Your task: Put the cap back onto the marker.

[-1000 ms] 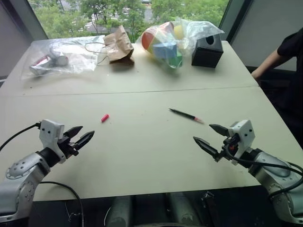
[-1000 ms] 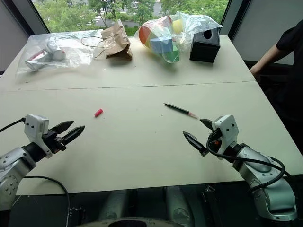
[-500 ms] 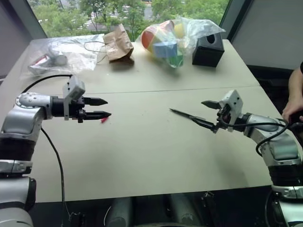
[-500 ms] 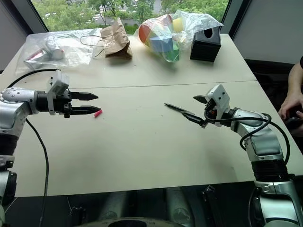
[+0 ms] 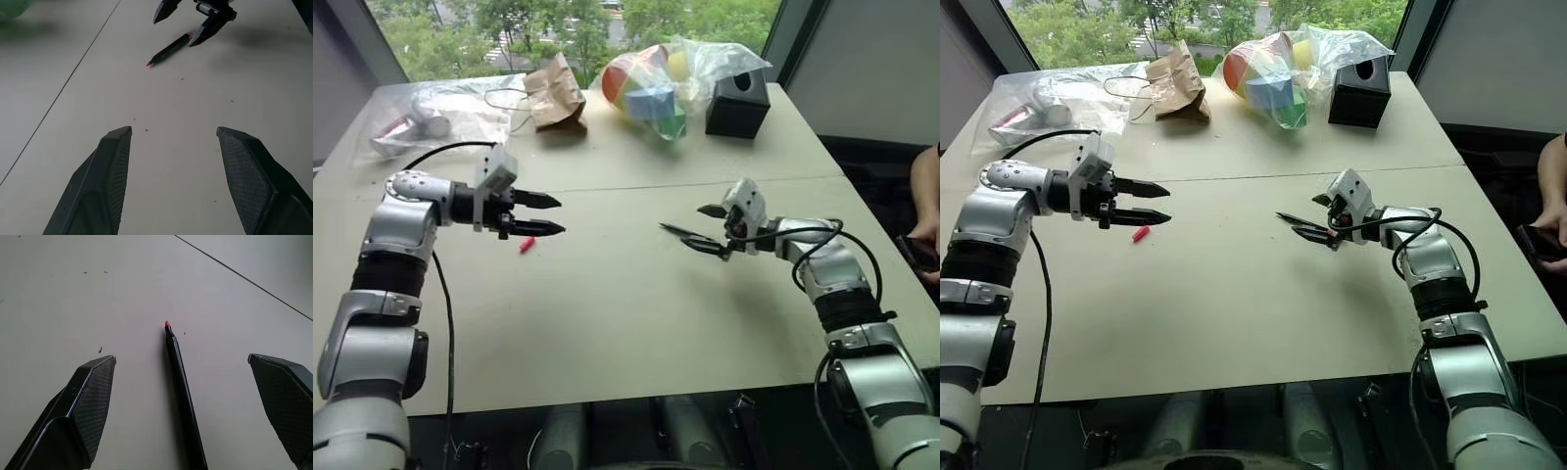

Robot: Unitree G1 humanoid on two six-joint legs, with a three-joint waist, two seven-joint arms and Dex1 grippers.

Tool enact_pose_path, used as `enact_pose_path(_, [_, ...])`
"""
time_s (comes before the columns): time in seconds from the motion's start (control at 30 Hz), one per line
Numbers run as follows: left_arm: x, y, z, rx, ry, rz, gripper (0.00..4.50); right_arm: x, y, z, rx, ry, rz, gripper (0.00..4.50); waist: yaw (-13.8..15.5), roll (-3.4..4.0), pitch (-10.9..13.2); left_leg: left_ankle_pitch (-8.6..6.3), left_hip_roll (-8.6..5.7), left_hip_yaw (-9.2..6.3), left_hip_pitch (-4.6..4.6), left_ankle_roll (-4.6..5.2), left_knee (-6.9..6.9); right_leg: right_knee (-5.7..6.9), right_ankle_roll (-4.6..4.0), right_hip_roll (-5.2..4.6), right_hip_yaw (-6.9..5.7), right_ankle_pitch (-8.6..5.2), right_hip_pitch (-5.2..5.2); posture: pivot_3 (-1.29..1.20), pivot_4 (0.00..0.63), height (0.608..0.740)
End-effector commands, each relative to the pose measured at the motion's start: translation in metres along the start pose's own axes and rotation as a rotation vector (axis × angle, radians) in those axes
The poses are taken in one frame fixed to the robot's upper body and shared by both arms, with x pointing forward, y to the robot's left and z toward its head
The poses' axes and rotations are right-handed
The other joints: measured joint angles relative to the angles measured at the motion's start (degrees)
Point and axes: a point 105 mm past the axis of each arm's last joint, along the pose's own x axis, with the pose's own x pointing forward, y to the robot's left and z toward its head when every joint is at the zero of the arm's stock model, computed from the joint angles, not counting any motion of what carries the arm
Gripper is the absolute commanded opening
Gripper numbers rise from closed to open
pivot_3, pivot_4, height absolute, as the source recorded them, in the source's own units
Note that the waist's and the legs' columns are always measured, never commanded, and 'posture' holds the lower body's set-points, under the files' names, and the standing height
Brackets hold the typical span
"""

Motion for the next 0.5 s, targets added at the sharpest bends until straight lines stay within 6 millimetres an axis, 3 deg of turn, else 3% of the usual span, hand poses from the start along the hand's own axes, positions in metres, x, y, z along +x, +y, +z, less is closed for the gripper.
enact_pose_path(0.03, [-0.004, 0.004, 0.013, 0.035, -0.051, 0.049, 2.89, 0.007, -0.009, 0.008, -0.052, 0.009, -0.008, 4.47, 0.1, 0.0, 0.0, 0.0, 0.0, -0.02, -0.02, 0.0, 0.0, 0.0, 0.0, -0.01, 0.0, 0.0, 0.0, 0.0, 0.15, 0.74])
enact_pose_path(0.17, [-0.004, 0.001, 0.014, 0.016, -0.094, 0.086, 2.89, 0.018, -0.015, 0.0, 0.028, 0.011, -0.037, 4.47, 0.0, 0.0, 0.0, 0.0, 0.01, -0.02, 0.0, 0.0, 0.02, 0.02, 0.02, -0.02, 0.0, 0.02, 0.02, 0.0, 0.15, 0.74])
enact_pose_path(0.5, [-0.007, -0.01, 0.004, -0.029, -0.099, 0.126, 2.89, 0.022, -0.003, -0.02, -0.03, 0.07, 0.051, 4.47, 0.0, 0.01, 0.0, 0.0, 0.01, -0.06, 0.05, -0.01, 0.11, 0.19, 0.03, -0.02, -0.01, 0.02, 0.05, 0.0, 0.15, 0.74])
